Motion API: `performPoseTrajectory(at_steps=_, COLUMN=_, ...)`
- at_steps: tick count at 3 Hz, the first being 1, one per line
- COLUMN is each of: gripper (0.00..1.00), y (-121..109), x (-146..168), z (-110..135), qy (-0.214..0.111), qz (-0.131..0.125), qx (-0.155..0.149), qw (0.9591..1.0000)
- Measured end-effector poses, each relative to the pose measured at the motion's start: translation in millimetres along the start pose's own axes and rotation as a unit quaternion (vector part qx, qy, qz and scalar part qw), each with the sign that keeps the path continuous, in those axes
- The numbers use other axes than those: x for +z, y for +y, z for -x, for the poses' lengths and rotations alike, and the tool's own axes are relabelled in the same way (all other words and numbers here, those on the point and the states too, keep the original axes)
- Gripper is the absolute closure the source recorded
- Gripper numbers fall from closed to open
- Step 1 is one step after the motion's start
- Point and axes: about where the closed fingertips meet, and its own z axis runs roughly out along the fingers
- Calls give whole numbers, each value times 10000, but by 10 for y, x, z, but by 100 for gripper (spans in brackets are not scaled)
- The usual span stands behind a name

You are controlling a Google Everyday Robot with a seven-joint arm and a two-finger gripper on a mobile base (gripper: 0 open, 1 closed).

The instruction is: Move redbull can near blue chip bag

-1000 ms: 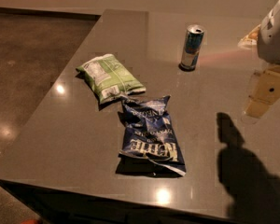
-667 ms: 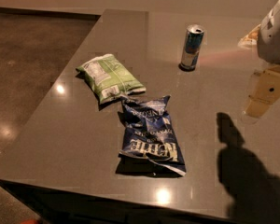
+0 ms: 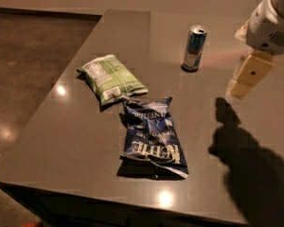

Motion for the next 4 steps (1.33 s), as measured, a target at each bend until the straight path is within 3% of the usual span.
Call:
performPoseTrajectory(at_steps=1, gripper=0, y=-255, x=167, z=85, qy=-111, qz=-38, qx=351, qw=9993)
performPoseTrajectory(at_steps=2, gripper=0, y=-583, x=386, z=222, qy=-346, qz=-205, qx=826, qw=9958)
performPoseTrajectory(at_steps=4, gripper=0, y=-1374, x=767, z=448, qy=-1030, qz=-594, qx=1677, qw=9786)
